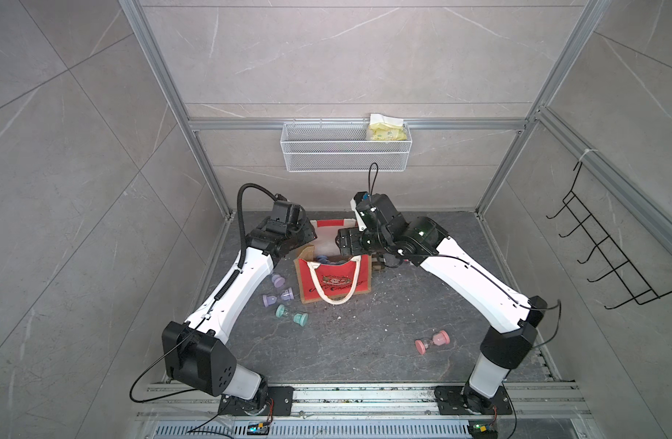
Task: Put the hourglass into the canvas bag
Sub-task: Place the hourglass in the canvas bag, then pick up the hourglass from the center of the board.
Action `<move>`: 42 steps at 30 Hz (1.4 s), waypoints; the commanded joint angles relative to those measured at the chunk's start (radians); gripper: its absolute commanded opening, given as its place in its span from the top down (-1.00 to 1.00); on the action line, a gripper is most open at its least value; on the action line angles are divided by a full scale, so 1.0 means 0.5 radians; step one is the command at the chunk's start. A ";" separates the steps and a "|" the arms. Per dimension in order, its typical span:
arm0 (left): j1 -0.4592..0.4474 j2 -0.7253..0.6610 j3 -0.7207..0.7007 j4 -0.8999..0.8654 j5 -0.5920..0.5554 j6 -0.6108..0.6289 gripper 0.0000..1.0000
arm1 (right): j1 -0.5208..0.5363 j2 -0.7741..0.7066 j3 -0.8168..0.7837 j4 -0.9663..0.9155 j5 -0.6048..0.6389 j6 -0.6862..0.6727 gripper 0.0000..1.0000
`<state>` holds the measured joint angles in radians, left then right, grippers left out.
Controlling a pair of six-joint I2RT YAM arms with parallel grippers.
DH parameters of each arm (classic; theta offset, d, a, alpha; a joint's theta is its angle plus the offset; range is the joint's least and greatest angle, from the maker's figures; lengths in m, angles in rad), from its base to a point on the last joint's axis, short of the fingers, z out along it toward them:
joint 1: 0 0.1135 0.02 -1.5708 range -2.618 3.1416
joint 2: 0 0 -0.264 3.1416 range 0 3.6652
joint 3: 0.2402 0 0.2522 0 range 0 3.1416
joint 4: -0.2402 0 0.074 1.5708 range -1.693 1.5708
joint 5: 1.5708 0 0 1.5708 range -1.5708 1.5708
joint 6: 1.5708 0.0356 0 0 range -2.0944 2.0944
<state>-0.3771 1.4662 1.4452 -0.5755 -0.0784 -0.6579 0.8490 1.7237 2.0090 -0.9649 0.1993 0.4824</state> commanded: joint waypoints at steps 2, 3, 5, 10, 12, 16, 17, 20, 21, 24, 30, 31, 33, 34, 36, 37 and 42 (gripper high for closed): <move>-0.013 -0.141 0.078 -0.084 0.001 0.166 -0.40 | -0.020 -0.295 -0.249 -0.341 0.314 0.248 -0.90; -0.016 -0.162 0.076 -0.108 0.006 0.192 -0.49 | -0.027 -0.368 -0.334 -0.374 0.349 0.296 -0.93; -0.030 -0.200 0.074 -0.152 0.024 0.234 -0.66 | -0.044 -0.504 -0.494 -0.458 0.413 0.409 -0.99; -0.168 -0.294 0.011 -0.238 0.025 0.336 -0.94 | -0.137 -0.836 -0.988 -0.674 0.497 0.789 -0.99; -0.209 -0.316 -0.010 -0.274 0.048 0.366 -0.99 | -0.175 -0.975 -1.216 -0.691 0.443 0.940 -0.99; -0.290 -0.366 -0.050 -0.322 0.059 0.409 -0.99 | -0.195 -1.168 -1.637 -0.680 0.293 1.242 -0.99; -0.311 -0.383 -0.070 -0.321 0.062 0.412 -0.99 | -0.194 -1.195 -1.743 -0.678 0.240 1.322 -0.99; -0.380 -0.408 -0.086 -0.346 0.083 0.438 -0.99 | -0.189 -1.278 -2.015 -0.596 0.082 1.533 -0.99; -0.399 -0.412 -0.088 -0.350 0.095 0.459 -1.00 | -0.174 -1.312 -2.110 -0.519 0.013 1.595 -0.99; -0.452 -0.408 -0.090 -0.350 0.119 0.477 -0.99 | -0.107 -1.350 -2.366 -0.317 -0.105 1.812 -0.99; -0.533 -0.374 -0.082 -0.330 0.112 0.478 -0.99 | -0.059 -1.224 -2.616 0.126 -0.189 2.047 -0.99; -0.535 -0.373 -0.086 -0.320 0.118 0.473 -0.99 | -0.061 -1.195 -2.647 0.184 -0.197 2.082 -0.99; -0.537 -0.365 -0.095 -0.309 0.130 0.481 -0.99 | -0.057 -1.149 -2.747 0.314 -0.244 2.205 -0.94; -0.540 -0.366 -0.093 -0.314 0.123 0.484 -0.99 | -0.057 -1.136 -2.805 0.401 -0.269 2.265 -0.90; -0.539 -0.364 -0.099 -0.311 0.094 0.484 -0.99 | -0.054 -1.109 -2.855 0.447 -0.242 2.358 -0.82; -0.537 -0.360 -0.104 -0.307 0.092 0.481 -0.99 | -0.054 -1.087 -2.862 0.469 -0.223 2.376 -0.79; -0.538 -0.349 -0.100 -0.306 0.061 0.485 -0.99 | -0.042 -0.938 -2.812 0.481 -0.213 2.426 -0.73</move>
<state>-0.6437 1.2930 1.3956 -0.7361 -0.0296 -0.4442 0.8181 1.2221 0.5873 -0.7532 0.0887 1.6356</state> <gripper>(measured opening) 0.997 0.864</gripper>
